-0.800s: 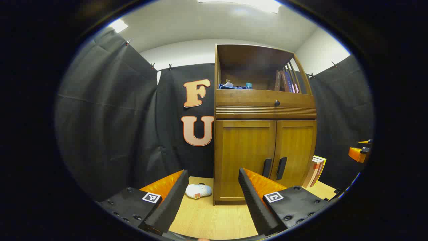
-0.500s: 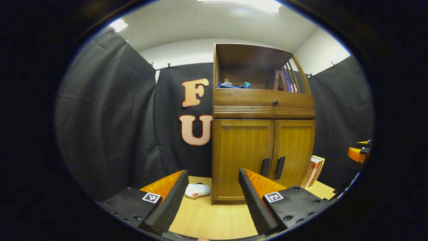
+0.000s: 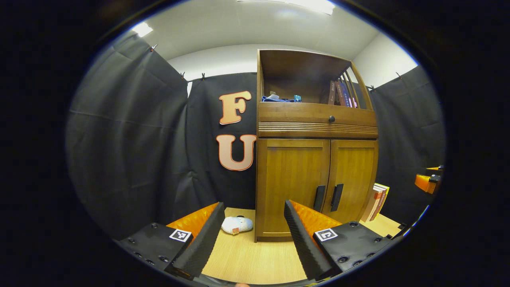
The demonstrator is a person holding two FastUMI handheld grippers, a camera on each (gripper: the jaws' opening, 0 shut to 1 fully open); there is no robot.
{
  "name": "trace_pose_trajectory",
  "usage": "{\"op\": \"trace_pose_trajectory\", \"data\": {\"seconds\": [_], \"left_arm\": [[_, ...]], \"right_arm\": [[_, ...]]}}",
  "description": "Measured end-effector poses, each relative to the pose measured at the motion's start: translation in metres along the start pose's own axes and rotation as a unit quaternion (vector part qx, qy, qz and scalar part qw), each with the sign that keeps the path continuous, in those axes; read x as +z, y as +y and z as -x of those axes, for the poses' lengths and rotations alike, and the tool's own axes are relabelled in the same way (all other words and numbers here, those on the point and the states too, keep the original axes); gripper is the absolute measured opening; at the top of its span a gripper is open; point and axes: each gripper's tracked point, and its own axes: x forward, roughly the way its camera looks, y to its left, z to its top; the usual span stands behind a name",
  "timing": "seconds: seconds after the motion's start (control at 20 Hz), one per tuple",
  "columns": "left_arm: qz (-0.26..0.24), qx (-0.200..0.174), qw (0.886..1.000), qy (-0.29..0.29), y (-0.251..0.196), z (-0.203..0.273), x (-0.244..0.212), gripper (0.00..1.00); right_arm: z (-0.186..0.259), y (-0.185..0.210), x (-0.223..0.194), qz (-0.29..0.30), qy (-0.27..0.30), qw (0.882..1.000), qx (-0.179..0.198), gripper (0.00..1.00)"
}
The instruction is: Open the right door of the double-door shoe cabinet with the right hand, and open the left door with the left hand.
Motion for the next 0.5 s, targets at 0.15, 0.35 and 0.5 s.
{"op": "trace_pose_trajectory", "data": {"seconds": [0.15, 0.35, 0.5], "left_arm": [[-0.002, 0.004, 1.0, 0.002, 0.005, 0.001, -0.001, 0.93], [-0.005, 0.013, 1.0, 0.0, 0.015, 0.003, 0.0, 0.93], [-0.005, 0.019, 1.0, 0.004, 0.022, 0.003, -0.005, 0.93]], "right_arm": [[-0.008, 0.008, -0.004, 0.001, 0.002, 1.0, 0.006, 1.0], [-0.025, 0.026, -0.011, 0.003, 0.008, 1.0, 0.018, 0.94], [-0.047, 0.044, -0.024, -0.001, 0.017, 0.999, 0.035, 0.94]]}}
